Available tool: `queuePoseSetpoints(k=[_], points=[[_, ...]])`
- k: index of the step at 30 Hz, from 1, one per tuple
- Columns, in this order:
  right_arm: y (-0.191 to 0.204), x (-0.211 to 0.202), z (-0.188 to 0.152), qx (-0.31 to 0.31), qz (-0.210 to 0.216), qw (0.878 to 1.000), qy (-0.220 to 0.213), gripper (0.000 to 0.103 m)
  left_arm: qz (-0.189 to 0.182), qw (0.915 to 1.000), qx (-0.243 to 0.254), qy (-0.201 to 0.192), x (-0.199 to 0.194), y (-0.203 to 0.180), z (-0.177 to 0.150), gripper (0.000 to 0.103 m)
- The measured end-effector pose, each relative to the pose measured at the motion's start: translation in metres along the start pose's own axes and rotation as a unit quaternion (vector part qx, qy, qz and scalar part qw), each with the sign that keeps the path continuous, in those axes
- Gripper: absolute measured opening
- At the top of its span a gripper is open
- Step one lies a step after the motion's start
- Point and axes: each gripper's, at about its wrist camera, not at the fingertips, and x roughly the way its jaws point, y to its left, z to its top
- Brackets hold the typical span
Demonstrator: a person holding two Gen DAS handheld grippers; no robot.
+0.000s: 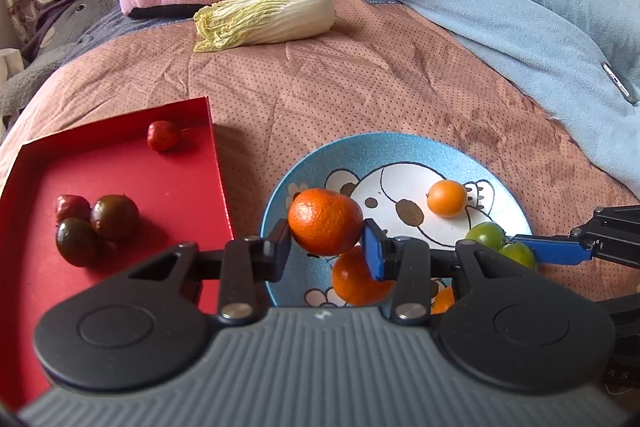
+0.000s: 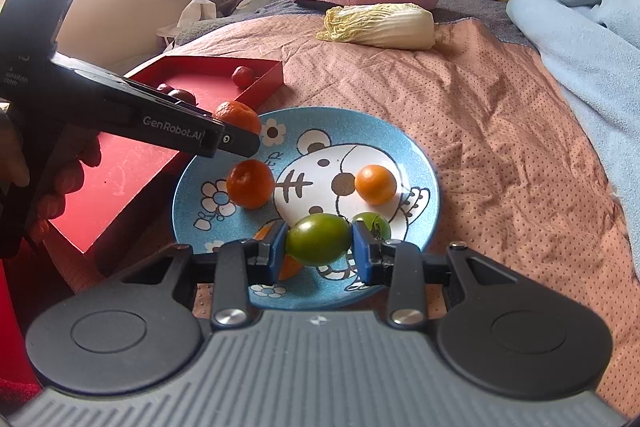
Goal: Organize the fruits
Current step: 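Carry the held lime and mandarin from the tray over the blue plate, then open the left tool to drop the mandarin while the right tool releases the lime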
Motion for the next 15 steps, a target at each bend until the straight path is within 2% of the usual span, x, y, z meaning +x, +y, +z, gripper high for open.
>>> queuePoseSetpoints(k=[15], points=[[-0.006,0.004,-0.004,0.007,-0.001,1.0,0.005,0.04,0.003,0.9999,-0.001,0.01,0.014,-0.004,0.0,0.042]])
